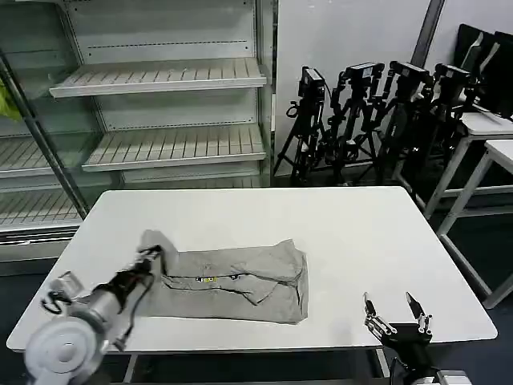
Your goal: Fold and organize the clothes.
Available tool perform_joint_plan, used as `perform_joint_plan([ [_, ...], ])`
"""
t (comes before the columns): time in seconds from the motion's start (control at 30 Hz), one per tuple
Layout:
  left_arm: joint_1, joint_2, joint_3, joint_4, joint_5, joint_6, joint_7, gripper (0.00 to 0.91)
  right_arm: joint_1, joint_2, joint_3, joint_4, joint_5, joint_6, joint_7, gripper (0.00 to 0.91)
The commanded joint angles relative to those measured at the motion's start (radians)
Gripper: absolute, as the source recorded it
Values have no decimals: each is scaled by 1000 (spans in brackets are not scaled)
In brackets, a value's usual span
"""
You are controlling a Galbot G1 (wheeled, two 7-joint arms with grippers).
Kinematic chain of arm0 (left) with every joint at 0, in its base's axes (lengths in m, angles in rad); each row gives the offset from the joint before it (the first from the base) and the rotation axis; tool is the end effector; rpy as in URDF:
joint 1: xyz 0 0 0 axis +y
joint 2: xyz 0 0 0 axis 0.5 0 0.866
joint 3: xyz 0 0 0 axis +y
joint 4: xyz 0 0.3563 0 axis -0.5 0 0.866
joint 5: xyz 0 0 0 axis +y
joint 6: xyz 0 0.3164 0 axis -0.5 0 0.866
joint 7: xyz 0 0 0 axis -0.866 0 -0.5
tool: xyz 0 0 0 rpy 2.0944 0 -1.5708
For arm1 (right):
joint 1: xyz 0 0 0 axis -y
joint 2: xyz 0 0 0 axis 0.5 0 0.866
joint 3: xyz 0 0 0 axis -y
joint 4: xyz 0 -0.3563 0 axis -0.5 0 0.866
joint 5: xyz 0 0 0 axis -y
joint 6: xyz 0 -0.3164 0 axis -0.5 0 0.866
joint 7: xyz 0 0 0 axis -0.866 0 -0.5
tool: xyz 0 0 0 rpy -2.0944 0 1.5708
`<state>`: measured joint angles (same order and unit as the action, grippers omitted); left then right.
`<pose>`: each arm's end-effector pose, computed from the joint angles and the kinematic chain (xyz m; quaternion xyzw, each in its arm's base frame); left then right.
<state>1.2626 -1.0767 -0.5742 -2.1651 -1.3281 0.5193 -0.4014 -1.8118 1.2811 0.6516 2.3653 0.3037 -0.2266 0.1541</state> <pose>0.2234 0.0966 -0.2039 -0.0887 -0.9260 0.3105 0.1955 0.0777 -0.0644 -0.2367 -0.0173 -0.9951 0.0102 0.0972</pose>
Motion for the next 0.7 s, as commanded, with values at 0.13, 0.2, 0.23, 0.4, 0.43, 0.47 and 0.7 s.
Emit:
perform_joint_plan([
  [0.13, -176, -256, 439, 85, 108, 9, -7, 40, -4, 15, -2, -10, -7, 6, -1, 907],
  [0.2, -192, -282, 467, 142, 138, 5, -4, 40, -5, 18, -4, -12, -9, 8, -1, 907],
  [0.23, -196, -294, 482, 169, 155, 0, -1, 40, -5, 19, -5, -13, -10, 8, -1, 907],
  [0.4, -198, -321, 548, 246, 320, -19, 31, 40, -3, 20, -6, -12, -11, 10, -1, 907],
  [0.43, -197, -322, 568, 252, 371, -27, 33, 40, -2, 20, -5, -13, -11, 10, -1, 907],
  [0.47, -196, -322, 575, 260, 389, -29, 34, 40, -1, 20, -5, -13, -11, 10, -1, 907],
  [0.7, -200, -325, 571, 251, 449, -57, 31, 907, 6, 22, -11, -20, -12, 10, -1, 907],
])
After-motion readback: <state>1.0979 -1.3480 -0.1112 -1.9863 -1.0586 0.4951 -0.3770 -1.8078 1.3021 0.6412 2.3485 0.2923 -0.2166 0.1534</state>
